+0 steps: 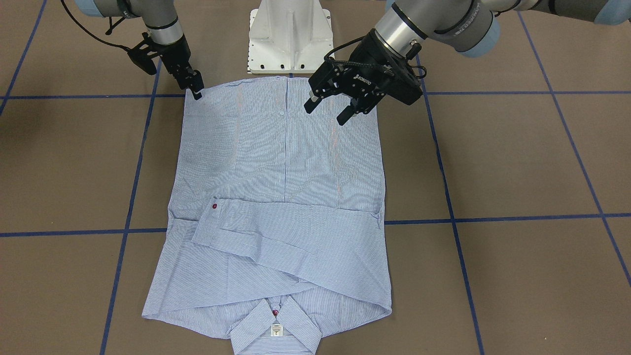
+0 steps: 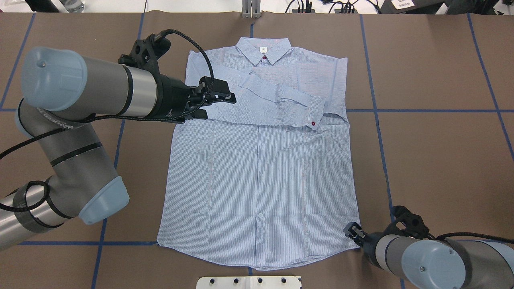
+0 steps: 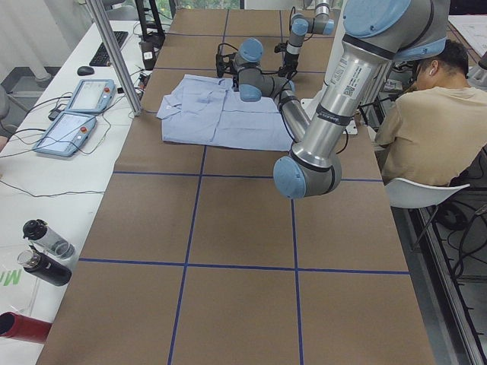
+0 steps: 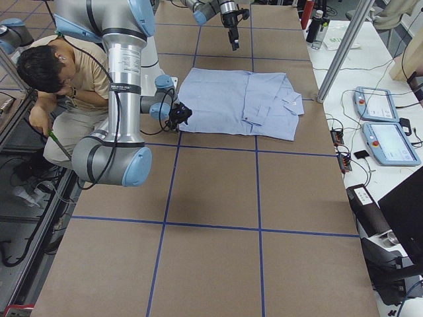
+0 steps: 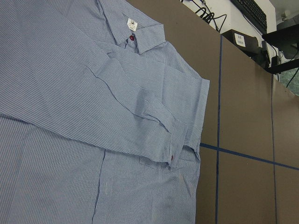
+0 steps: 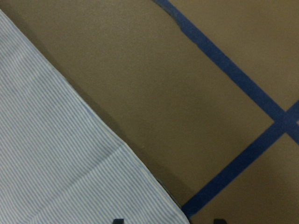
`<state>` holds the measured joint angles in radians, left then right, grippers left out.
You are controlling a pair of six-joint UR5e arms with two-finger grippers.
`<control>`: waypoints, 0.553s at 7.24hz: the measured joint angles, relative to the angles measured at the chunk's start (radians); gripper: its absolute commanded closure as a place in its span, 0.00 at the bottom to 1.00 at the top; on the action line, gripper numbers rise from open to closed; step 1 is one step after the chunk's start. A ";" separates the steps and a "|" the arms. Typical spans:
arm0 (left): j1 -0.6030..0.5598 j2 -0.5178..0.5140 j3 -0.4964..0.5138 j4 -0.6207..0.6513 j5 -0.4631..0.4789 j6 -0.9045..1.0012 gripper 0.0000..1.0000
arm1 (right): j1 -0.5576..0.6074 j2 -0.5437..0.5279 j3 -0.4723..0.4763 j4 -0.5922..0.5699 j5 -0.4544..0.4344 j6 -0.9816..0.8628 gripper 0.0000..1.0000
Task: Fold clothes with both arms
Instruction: 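Release the sleeve with the left gripper while the right moves to the hem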
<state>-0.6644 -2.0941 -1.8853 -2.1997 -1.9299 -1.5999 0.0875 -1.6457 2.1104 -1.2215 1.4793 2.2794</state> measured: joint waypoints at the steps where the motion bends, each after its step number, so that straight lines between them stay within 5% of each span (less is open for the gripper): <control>1: 0.000 0.000 0.000 0.000 0.000 0.000 0.08 | -0.002 -0.001 0.000 -0.002 -0.001 0.000 0.95; 4: 0.001 0.001 0.004 0.001 0.000 0.000 0.08 | -0.003 -0.005 0.015 -0.008 0.000 0.000 1.00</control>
<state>-0.6632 -2.0929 -1.8815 -2.1987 -1.9301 -1.6003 0.0843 -1.6506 2.1254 -1.2298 1.4795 2.2795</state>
